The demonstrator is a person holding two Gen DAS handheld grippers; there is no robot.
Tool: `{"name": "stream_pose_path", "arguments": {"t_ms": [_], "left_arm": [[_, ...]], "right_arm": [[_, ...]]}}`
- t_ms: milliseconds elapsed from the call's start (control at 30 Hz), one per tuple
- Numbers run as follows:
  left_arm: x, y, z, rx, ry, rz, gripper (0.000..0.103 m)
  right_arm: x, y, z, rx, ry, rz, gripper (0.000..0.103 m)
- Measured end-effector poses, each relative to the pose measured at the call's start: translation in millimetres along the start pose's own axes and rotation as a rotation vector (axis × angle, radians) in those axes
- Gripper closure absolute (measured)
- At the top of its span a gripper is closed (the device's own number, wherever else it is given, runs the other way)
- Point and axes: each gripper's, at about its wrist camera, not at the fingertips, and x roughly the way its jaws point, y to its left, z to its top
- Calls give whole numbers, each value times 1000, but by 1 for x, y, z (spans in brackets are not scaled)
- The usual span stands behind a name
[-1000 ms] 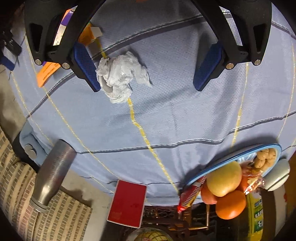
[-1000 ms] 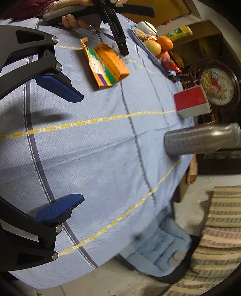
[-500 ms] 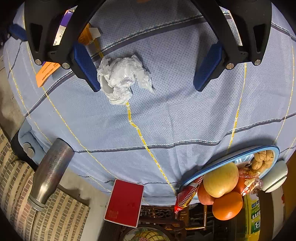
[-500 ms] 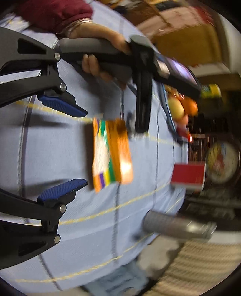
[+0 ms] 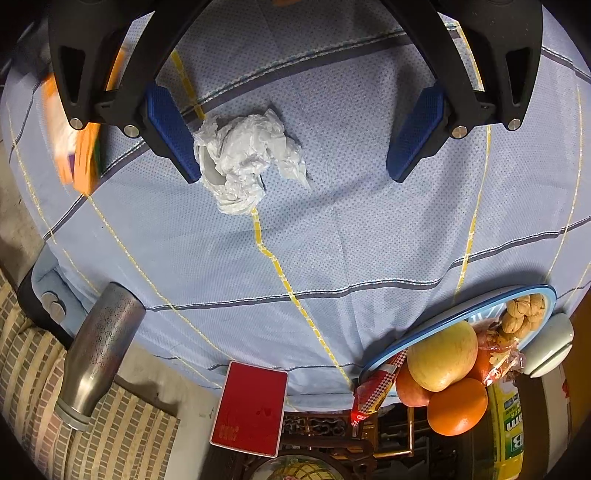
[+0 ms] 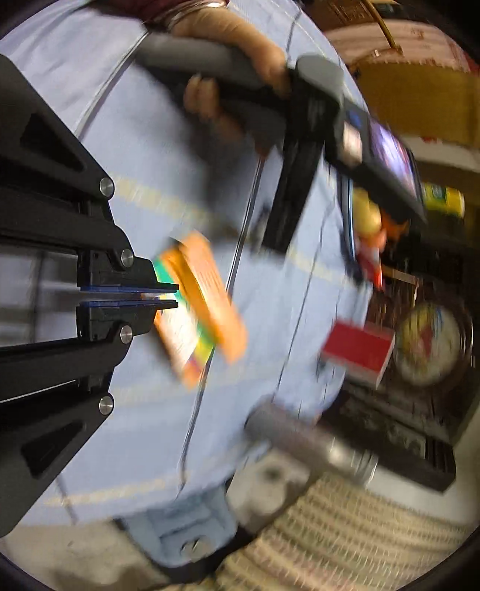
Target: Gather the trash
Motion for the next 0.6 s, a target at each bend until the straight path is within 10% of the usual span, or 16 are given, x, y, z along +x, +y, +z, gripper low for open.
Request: {"name": "stream_pose_path", "arguments": {"t_ms": [133,200,233,400,600], "left_arm": [[1,-1,0,6,3,8,6],[1,-1,0,7,3,8,6],[1,-1,0,7,3,8,6],[1,-1,0,6,3,9,6],[2,-2,0,15,7,18,6]], "right_arm": [[-7,-66,-20,151,45,-80,77],[-14,-87,-26,275,20,-5,16],[-18,-92,-27,322,-4,29,7],[-5,-72,-16,346,20,175,6],[29,-39,0,296,75,154,6]]}}
